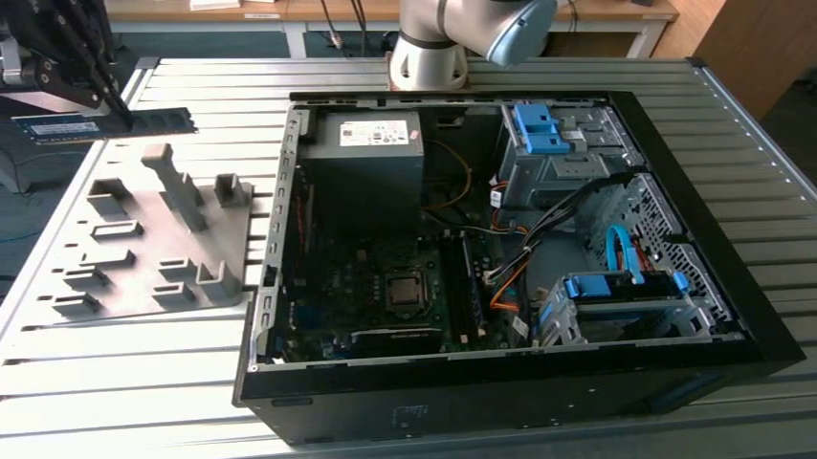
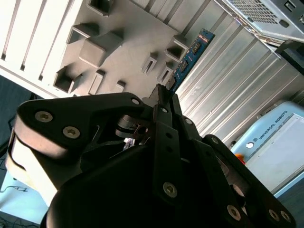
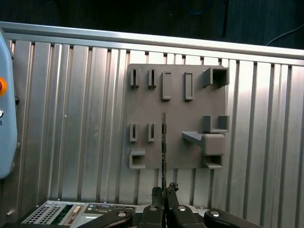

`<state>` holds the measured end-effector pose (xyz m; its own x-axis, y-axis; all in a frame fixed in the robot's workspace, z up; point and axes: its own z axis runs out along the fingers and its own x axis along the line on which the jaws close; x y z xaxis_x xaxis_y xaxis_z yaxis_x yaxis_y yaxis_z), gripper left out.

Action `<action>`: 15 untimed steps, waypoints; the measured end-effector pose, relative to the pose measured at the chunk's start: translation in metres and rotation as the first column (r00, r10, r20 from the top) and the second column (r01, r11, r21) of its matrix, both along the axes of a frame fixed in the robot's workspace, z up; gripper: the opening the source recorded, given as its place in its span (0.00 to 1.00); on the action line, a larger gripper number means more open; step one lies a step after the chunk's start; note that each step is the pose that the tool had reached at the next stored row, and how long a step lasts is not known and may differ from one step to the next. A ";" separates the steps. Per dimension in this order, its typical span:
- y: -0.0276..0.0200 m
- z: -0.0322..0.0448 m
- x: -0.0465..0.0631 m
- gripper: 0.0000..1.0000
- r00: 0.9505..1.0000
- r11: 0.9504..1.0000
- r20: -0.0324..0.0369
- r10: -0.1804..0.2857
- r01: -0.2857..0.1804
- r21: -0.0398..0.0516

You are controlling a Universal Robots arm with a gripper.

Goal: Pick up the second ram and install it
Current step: 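Pick up the second ram and move it above second insertion slot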

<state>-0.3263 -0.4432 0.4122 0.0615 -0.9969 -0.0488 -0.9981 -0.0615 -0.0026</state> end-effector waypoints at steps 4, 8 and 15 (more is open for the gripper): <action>0.0000 0.0000 0.006 0.14 1.000 1.000 0.000 0.000 0.000 0.000; 0.0000 0.0000 0.011 0.14 1.000 1.000 0.000 0.000 0.000 0.000; 0.0000 0.0000 0.022 0.14 1.000 1.000 0.000 0.000 0.000 0.000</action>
<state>-0.3044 -0.4432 0.4122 0.0615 -0.9969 -0.0488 -0.9981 -0.0614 -0.0026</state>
